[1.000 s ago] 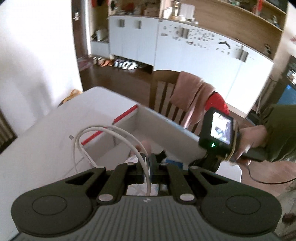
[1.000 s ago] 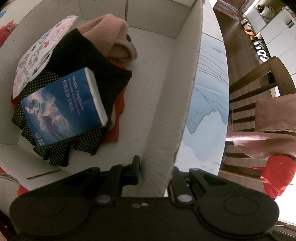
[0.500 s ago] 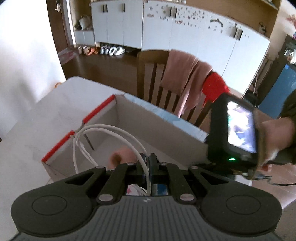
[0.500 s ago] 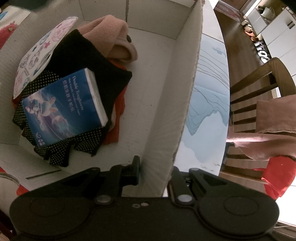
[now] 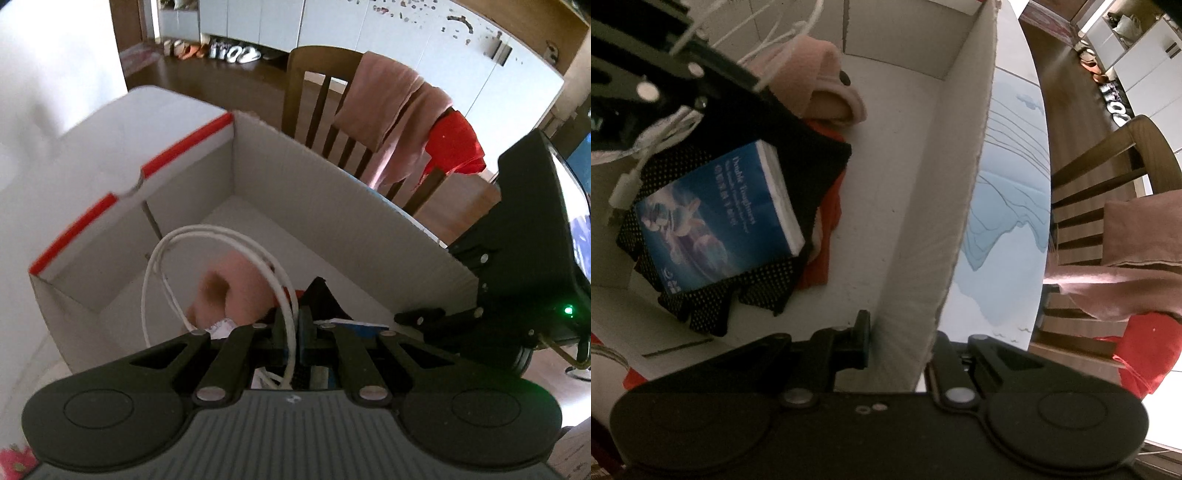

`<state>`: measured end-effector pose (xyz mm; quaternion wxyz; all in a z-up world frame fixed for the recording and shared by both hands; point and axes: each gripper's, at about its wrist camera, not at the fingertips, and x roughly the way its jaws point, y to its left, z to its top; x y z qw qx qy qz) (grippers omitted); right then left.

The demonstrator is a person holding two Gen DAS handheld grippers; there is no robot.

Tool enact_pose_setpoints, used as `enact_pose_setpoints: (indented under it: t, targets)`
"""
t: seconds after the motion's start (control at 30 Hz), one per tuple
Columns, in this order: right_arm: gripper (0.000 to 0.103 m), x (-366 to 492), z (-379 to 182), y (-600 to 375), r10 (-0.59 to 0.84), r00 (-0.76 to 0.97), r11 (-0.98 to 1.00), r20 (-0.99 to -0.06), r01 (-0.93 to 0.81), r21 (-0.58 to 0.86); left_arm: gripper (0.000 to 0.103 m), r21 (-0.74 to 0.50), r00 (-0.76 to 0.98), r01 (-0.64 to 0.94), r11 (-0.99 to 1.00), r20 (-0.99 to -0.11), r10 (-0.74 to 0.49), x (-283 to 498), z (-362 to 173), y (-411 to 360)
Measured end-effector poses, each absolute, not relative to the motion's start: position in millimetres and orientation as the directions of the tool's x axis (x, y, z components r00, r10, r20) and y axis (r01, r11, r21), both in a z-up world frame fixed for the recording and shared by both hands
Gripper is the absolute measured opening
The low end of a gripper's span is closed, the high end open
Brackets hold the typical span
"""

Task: Organize objects
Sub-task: 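Lower the white cable onto the mask and open the left gripper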

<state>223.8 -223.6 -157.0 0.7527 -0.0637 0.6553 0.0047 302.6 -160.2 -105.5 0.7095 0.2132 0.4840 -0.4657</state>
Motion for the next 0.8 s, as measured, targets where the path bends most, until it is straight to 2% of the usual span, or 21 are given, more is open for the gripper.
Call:
enact_pose_setpoints:
  t: [0.63,0.8]
  targets:
    - [0.010,224.2,-155.4,-223.0,-0.083,0.140,0.991,-0.987,-0.094,-0.097,0.011,-0.146,0.140,0.827,0.543,-0.882,-0.450,289.3,-96.4,-138.2]
    - [0.010,223.5,-155.2,-221.4,-0.088,0.140,0.990,-0.986,-0.096,-0.102,0.020,-0.145,0.160,0.822,0.551,-0.869,-0.468,283.7,-84.9,-124.9]
